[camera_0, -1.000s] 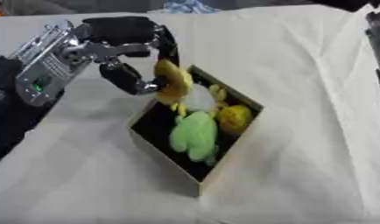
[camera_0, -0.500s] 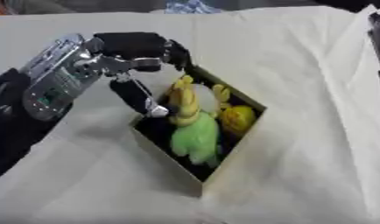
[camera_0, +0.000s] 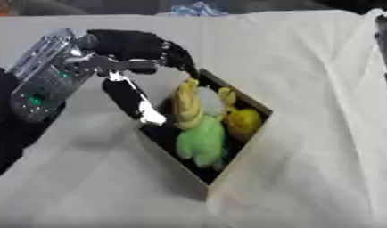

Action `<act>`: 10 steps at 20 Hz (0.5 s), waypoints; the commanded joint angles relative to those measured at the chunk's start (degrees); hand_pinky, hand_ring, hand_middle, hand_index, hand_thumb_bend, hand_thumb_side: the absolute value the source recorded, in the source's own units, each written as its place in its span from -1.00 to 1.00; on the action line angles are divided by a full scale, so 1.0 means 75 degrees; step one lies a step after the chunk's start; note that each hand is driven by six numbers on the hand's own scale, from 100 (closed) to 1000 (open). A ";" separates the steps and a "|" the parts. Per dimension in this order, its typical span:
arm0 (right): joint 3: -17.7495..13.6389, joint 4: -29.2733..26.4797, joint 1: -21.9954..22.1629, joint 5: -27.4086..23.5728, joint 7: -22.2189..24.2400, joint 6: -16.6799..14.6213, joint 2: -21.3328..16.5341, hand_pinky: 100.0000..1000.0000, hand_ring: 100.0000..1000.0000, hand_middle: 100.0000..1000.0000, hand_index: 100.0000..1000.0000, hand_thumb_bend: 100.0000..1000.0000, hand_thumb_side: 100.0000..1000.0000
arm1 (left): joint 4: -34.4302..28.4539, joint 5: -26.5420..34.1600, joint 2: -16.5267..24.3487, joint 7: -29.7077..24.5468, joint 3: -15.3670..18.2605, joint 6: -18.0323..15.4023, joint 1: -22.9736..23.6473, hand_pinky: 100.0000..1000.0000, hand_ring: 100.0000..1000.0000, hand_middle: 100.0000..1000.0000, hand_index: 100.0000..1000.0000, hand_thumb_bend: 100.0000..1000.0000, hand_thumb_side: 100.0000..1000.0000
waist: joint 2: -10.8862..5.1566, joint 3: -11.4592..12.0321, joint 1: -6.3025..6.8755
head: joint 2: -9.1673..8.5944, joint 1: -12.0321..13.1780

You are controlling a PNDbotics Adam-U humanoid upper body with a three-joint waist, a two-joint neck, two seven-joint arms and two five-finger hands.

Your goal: Pick up objects on the table and place them in the box.

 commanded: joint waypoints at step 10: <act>-0.0413 -0.0690 0.0299 -0.0079 -0.0766 0.0061 0.0142 0.75 0.70 0.28 0.54 -1.00 -0.39 | -0.1966 0.1403 -0.1024 0.1451 0.2500 0.1475 0.2055 0.61 0.39 0.38 0.66 -0.68 0.18 | -0.0260 0.0646 -0.0053 | 0.0002 -0.0494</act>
